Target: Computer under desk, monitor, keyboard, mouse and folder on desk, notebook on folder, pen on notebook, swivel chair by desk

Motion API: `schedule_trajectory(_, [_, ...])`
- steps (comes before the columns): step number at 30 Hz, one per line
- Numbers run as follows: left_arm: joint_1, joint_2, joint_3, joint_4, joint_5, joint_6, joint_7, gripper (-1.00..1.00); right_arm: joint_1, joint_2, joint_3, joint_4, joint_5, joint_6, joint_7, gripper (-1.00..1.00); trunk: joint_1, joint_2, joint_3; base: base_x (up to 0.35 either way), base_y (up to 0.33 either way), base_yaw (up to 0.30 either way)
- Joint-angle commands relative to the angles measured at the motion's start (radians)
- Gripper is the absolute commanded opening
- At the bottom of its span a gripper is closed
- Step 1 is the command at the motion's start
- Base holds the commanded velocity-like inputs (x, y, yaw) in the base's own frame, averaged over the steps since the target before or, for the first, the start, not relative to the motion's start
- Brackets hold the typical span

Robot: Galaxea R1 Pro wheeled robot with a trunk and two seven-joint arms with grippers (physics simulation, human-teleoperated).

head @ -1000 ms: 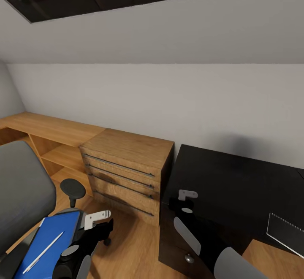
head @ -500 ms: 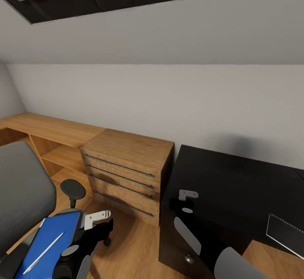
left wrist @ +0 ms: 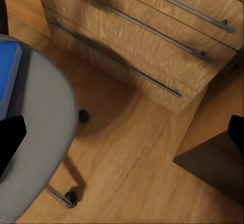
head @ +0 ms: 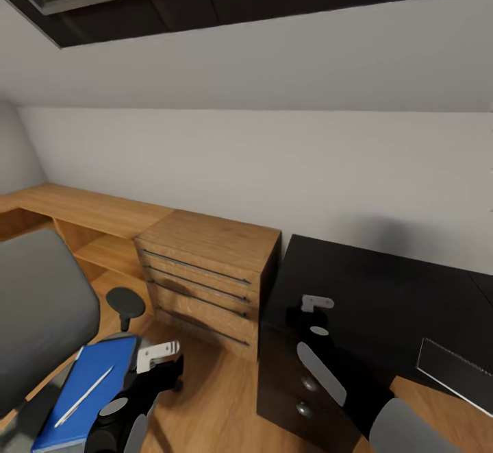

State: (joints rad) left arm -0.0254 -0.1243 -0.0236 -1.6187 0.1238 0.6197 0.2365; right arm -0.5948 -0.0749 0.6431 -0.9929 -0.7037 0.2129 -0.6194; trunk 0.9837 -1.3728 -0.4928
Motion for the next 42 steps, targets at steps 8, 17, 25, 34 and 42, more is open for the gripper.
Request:
schedule_trajectory(8, [-0.001,0.0,-0.001,-0.001,0.01,0.005,0.009,1.0,0.024,-0.025,0.003,-0.081,-0.021,0.02,-0.01,-1.0,-0.031,0.056,0.024,-0.249,0.0,0.0])
schedule_trajectory(17, [-0.001,0.0,-0.002,0.0,0.01,0.007,0.008,1.0,0.042,-0.043,0.003,-0.15,-0.022,0.02,-0.011,-1.0,-0.043,0.077,0.033,-0.015,0.0,0.0])
schedule_trajectory(25, [-0.001,0.004,-0.002,0.009,0.01,0.012,0.006,1.0,0.044,-0.042,0.001,-0.154,-0.022,0.019,-0.011,-1.0,-0.043,0.077,0.035,-0.053,0.0,-0.041])
schedule_trajectory(34, [-0.001,0.005,-0.002,0.009,0.008,0.011,0.006,1.0,0.044,-0.039,-0.002,-0.167,-0.022,0.016,-0.047,-1.0,-0.043,0.077,0.036,-0.259,0.064,-0.204])
schedule_trajectory(42, [-0.001,0.005,-0.002,0.009,0.008,0.012,0.007,1.0,0.044,-0.037,0.0,-0.181,-0.022,0.014,-0.088,-1.0,-0.043,0.077,0.036,-0.031,0.011,-0.022])
